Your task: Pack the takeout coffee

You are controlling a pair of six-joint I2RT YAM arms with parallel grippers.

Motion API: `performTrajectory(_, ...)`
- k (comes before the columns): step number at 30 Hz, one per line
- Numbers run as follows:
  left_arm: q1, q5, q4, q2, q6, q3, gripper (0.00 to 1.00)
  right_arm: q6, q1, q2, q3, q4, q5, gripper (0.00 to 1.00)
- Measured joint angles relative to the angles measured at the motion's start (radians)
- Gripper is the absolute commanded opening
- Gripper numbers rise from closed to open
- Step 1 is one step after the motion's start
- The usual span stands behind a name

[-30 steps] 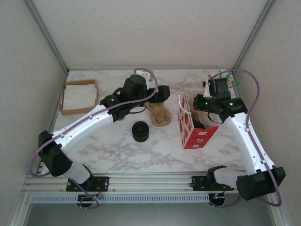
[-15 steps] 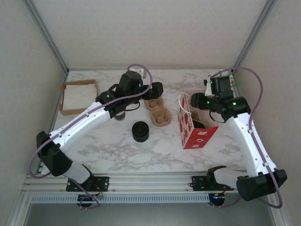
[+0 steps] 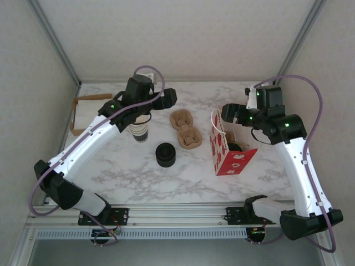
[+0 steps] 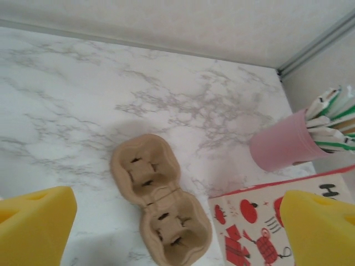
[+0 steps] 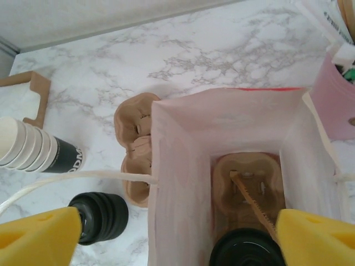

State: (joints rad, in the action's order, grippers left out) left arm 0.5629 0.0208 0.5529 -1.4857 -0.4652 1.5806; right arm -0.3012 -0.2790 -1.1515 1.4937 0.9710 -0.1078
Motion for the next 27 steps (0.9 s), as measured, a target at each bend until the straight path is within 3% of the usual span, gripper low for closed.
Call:
performTrajectory(7,-0.068,-0.03,0.116,-0.045,0.043,0.082,0.74,0.001,0.0,0.027,0.048,0.019,-0.022,0.99)
performTrajectory(18,-0.138,-0.067,0.23,-0.134,0.076,0.083,0.61,0.002,0.0,0.036,0.048,0.039,-0.013,0.99)
performTrajectory(27,-0.185,-0.074,0.261,-0.153,0.093,0.07,0.6,0.002,0.0,0.042,0.038,0.04,-0.005,0.99)
